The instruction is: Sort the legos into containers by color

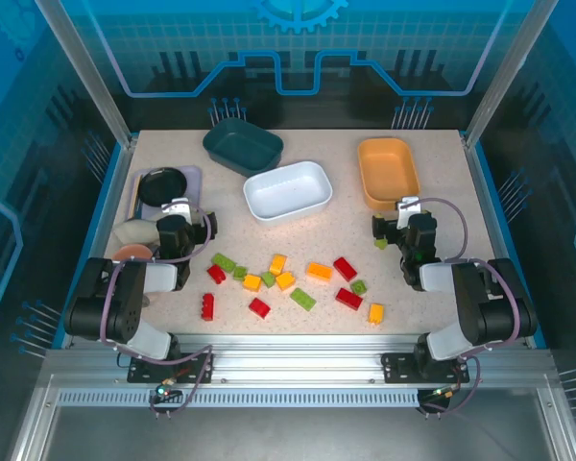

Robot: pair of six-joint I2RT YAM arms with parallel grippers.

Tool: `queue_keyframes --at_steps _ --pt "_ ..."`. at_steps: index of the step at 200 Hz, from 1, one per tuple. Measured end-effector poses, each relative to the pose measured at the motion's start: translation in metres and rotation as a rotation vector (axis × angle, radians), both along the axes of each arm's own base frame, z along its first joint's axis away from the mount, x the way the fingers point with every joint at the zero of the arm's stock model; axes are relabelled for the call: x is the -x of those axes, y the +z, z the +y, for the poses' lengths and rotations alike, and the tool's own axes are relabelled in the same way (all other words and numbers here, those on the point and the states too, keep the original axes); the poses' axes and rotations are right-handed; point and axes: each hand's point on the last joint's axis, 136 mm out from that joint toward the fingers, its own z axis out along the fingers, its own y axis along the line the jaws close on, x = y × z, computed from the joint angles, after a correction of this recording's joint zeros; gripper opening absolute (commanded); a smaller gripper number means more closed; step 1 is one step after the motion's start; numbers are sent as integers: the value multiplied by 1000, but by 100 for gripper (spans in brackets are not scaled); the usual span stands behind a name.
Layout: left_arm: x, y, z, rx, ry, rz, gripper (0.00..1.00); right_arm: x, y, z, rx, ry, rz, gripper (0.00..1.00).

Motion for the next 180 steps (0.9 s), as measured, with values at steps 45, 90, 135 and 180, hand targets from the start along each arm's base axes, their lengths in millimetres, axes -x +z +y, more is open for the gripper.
queue_keyframes --at_steps 45,90,135,180 --pt "0 0 0 0 0 0 99 0 0 1 -4 8 2 100" --pt "0 0 0 0 0 0 99 0 0 1 -5 10 2 100" --pt "0 0 0 0 0 0 99 0 0 2 -6 11 2 100" --pt "0 48 2 0 53 -9 99 3 45 -3 11 -24 -19 100"
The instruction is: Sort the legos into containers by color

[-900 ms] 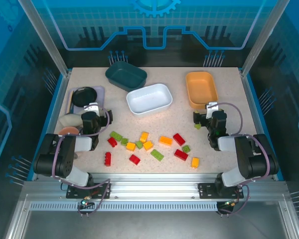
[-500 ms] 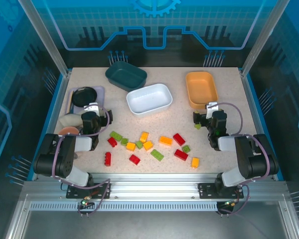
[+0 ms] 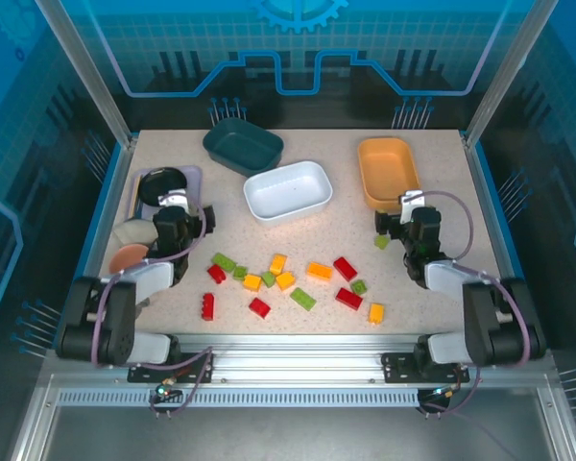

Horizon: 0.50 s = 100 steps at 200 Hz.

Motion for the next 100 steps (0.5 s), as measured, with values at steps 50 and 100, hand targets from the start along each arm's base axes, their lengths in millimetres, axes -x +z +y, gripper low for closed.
queue_keyframes --at_steps 50,100 --pt "3 198 -18 255 104 -332 99 22 261 40 -114 41 -389 100" --pt "9 224 -40 781 194 -113 99 71 319 20 -528 -99 -217 88"
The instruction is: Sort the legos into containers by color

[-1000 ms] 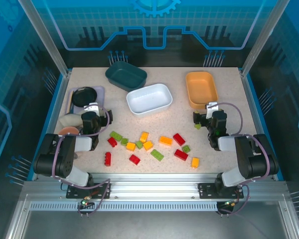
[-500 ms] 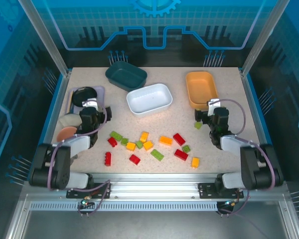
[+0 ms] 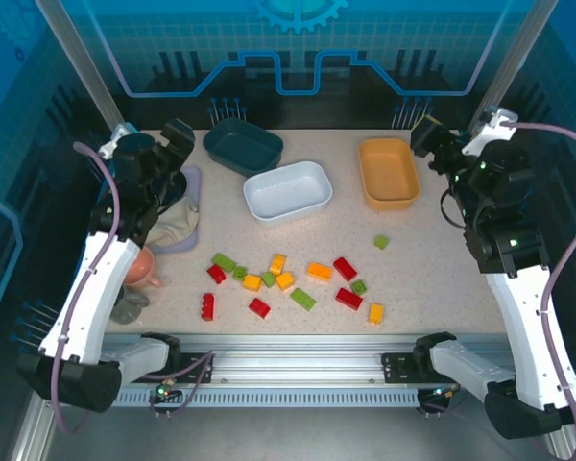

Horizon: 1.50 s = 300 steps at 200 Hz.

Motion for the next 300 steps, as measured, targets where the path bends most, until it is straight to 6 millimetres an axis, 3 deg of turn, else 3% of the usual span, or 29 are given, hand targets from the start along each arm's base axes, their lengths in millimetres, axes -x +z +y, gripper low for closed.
queue_keyframes --at_steps 25,48,65,84,112,133,158,183,210,231,260,300 --pt "-8 -67 -31 73 -94 277 98 11 -57 17 -45 37 219 84" --pt "6 -124 -43 105 -128 515 92 14 -95 28 -112 54 354 73" --pt "16 -143 -45 125 -126 611 89 13 -125 49 -163 104 460 69" --pt "18 -158 -46 130 -117 681 87 11 -166 90 -196 186 590 67" --pt "-11 -182 -52 159 -107 749 84 18 -220 143 -227 261 755 64" --pt "-43 -205 -54 180 -106 789 83 17 -239 169 -273 264 800 64" --pt "-91 -219 -55 198 -116 775 81 5 -257 199 -329 260 816 64" --pt "-143 -225 -52 206 -126 727 77 -13 -292 219 -395 210 876 64" --pt "-179 -240 -46 207 -127 713 74 -31 -324 239 -449 166 942 64" --pt "-193 -258 -44 216 -123 725 72 -44 -338 249 -497 146 958 64" --pt "-195 -283 -44 231 -128 762 66 -62 -350 259 -557 124 974 62" --pt "-204 -290 -47 230 -145 756 63 -82 -369 269 -587 99 1001 57"
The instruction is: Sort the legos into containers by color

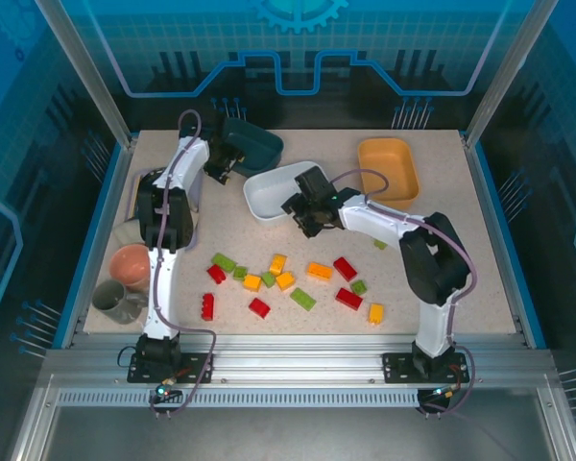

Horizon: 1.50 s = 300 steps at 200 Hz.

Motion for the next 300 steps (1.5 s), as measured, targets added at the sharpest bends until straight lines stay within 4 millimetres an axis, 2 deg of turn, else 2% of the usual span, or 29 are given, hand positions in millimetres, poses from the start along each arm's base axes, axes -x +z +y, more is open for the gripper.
queue_keyframes --at_steps 33,65,106,128,158,198,237,264,300 --pt "-1 -1 2 -5 -16 -3 52 -14 -6 4 -3 -15 14 53" --pt "-1 -2 4 -4 -17 -1 46 -25 -10 7 -3 -32 38 46" --pt "-2 -1 5 -13 -36 -8 39 -19 -24 3 43 -51 118 33" --pt "-1 0 5 -20 -49 -8 32 -16 -28 -1 72 -57 147 29" --pt "1 -1 6 -34 -69 -3 24 -12 -29 -9 113 -76 179 14" --pt "7 -4 9 -66 -107 16 0 -8 -30 -33 204 -62 211 1" --pt "16 -5 10 -93 -172 38 0 -15 -22 -77 323 46 196 0" --pt "32 1 13 -141 -266 71 0 -21 -9 -110 414 186 159 0" --pt "62 13 21 -225 -426 113 0 -43 18 -124 472 393 60 1"
